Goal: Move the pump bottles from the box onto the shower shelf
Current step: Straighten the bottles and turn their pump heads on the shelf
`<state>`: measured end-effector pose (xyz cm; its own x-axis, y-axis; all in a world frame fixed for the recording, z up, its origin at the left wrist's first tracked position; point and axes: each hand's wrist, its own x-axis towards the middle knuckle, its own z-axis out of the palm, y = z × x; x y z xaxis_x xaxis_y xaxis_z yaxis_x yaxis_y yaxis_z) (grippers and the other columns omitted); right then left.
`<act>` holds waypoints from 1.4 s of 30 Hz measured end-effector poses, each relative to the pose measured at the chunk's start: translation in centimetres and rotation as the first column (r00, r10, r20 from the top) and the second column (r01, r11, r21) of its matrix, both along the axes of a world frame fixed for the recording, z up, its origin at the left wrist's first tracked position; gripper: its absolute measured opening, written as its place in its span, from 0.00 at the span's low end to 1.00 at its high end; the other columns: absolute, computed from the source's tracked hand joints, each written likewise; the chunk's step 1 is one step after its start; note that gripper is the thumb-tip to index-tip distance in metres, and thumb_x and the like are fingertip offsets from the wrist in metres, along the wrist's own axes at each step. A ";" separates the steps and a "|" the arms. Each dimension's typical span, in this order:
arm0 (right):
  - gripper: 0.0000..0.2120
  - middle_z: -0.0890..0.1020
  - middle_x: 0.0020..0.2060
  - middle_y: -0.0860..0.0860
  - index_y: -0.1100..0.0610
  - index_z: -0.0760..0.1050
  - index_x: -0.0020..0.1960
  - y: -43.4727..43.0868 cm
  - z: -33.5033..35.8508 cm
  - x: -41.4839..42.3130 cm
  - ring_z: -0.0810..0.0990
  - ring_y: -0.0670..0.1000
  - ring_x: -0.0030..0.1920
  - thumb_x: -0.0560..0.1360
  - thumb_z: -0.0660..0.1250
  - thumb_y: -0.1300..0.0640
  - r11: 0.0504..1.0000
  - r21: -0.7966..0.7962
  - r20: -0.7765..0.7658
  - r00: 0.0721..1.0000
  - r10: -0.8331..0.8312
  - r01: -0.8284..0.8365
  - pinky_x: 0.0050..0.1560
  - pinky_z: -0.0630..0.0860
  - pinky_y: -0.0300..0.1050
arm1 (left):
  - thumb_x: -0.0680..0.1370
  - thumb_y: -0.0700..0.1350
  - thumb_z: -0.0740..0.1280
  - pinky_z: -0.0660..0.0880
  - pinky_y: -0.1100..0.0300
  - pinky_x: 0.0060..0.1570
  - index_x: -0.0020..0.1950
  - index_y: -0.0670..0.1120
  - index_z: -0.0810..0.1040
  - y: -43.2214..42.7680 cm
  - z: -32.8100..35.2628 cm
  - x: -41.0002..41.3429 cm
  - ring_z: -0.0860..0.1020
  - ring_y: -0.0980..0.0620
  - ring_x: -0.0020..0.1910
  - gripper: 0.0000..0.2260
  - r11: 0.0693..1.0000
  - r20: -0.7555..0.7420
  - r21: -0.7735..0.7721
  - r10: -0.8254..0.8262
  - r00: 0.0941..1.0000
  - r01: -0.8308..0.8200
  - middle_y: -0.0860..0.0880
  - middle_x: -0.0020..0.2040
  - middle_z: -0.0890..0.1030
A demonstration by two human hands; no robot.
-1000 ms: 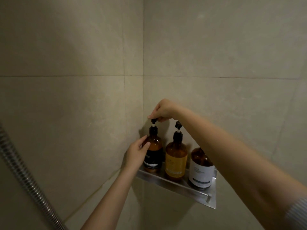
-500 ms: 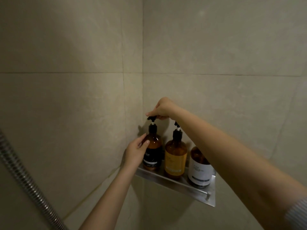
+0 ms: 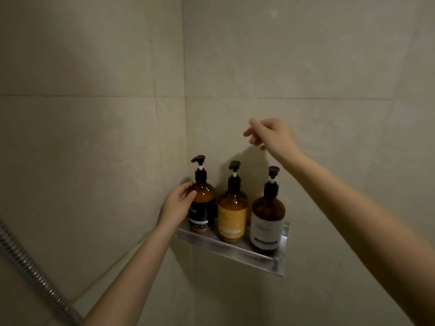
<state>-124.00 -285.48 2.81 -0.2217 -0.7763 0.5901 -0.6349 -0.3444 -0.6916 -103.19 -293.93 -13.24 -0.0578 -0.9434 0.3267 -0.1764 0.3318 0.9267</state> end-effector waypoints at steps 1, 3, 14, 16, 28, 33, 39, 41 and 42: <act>0.17 0.81 0.34 0.50 0.55 0.81 0.44 1.4 -1.3 -1.4 0.79 0.49 0.38 0.78 0.58 0.47 0.999 -0.041 0.055 0.998 -0.004 0.006 0.39 0.74 0.41 | 0.77 0.39 0.64 0.68 0.62 0.60 0.68 0.41 0.71 0.0 0.1 -0.1 0.73 0.49 0.65 0.19 1.000 0.000 0.007 0.002 1.000 -0.002 0.42 0.66 0.75; 0.16 0.80 0.33 0.51 0.57 0.81 0.45 3.8 -4.4 -4.0 0.78 0.48 0.36 0.79 0.58 0.50 0.996 -0.086 0.165 0.986 -0.019 0.034 0.37 0.72 0.38 | 0.77 0.39 0.64 0.68 0.59 0.62 0.68 0.42 0.71 0.2 0.5 -0.3 0.72 0.48 0.65 0.19 1.000 0.016 0.017 0.004 1.000 -0.004 0.42 0.66 0.75; 0.30 0.77 0.55 0.50 0.52 0.70 0.66 6.6 -16.7 -6.0 0.77 0.50 0.54 0.67 0.75 0.58 0.943 0.324 0.213 0.977 0.000 -0.071 0.45 0.74 0.36 | 0.76 0.38 0.66 0.69 0.60 0.55 0.66 0.37 0.72 0.9 1.9 -0.5 0.73 0.51 0.54 0.19 0.998 -0.043 0.056 -0.031 0.999 0.034 0.40 0.63 0.76; 0.34 0.76 0.57 0.48 0.51 0.67 0.68 6.3 -16.6 -5.3 0.76 0.50 0.56 0.66 0.76 0.60 0.942 0.324 0.164 0.986 0.035 -0.088 0.48 0.75 0.37 | 0.74 0.37 0.69 0.69 0.61 0.54 0.66 0.37 0.71 0.8 1.9 -0.3 0.73 0.52 0.54 0.21 0.997 -0.050 0.054 -0.044 0.998 0.046 0.39 0.63 0.76; 0.37 0.77 0.57 0.50 0.53 0.66 0.69 5.3 -16.9 -4.6 0.77 0.48 0.52 0.64 0.78 0.60 0.943 0.332 0.149 0.988 -0.042 -0.010 0.42 0.74 0.33 | 0.70 0.39 0.73 0.69 0.62 0.53 0.64 0.41 0.74 0.1 1.1 0.3 0.73 0.53 0.56 0.23 0.993 -0.051 0.079 -0.080 0.995 0.084 0.43 0.60 0.77; 0.35 0.77 0.54 0.47 0.50 0.68 0.67 5.0 -16.5 -4.6 0.77 0.44 0.48 0.63 0.78 0.57 0.939 0.341 0.130 0.991 -0.011 -0.034 0.39 0.74 0.32 | 0.73 0.41 0.71 0.71 0.62 0.50 0.63 0.41 0.75 0.4 1.6 0.1 0.76 0.53 0.51 0.19 0.988 -0.061 0.099 -0.117 0.991 0.123 0.47 0.54 0.78; 0.36 0.77 0.57 0.49 0.50 0.67 0.68 5.2 -16.7 -4.6 0.77 0.46 0.51 0.63 0.78 0.57 0.943 0.331 0.120 0.993 -0.018 -0.023 0.43 0.75 0.34 | 0.72 0.38 0.71 0.75 0.59 0.49 0.60 0.40 0.77 0.3 1.9 0.6 0.78 0.49 0.48 0.17 0.988 -0.049 0.115 -0.093 0.994 0.099 0.41 0.53 0.80; 0.36 0.77 0.58 0.50 0.51 0.66 0.69 5.3 -16.5 -4.6 0.77 0.48 0.53 0.64 0.77 0.58 0.940 0.339 0.113 0.994 -0.012 -0.027 0.44 0.75 0.36 | 0.71 0.39 0.72 0.75 0.56 0.53 0.60 0.41 0.77 0.5 1.8 0.3 0.78 0.48 0.53 0.17 0.994 -0.017 0.084 -0.066 0.998 0.067 0.44 0.53 0.80; 0.36 0.77 0.59 0.51 0.51 0.66 0.69 5.3 -16.5 -4.5 0.77 0.49 0.54 0.65 0.77 0.58 0.939 0.343 0.113 0.994 -0.009 -0.031 0.45 0.75 0.37 | 0.71 0.41 0.72 0.75 0.55 0.54 0.60 0.44 0.77 0.8 1.7 0.1 0.77 0.49 0.54 0.18 0.999 0.022 0.036 -0.027 0.999 0.026 0.48 0.53 0.79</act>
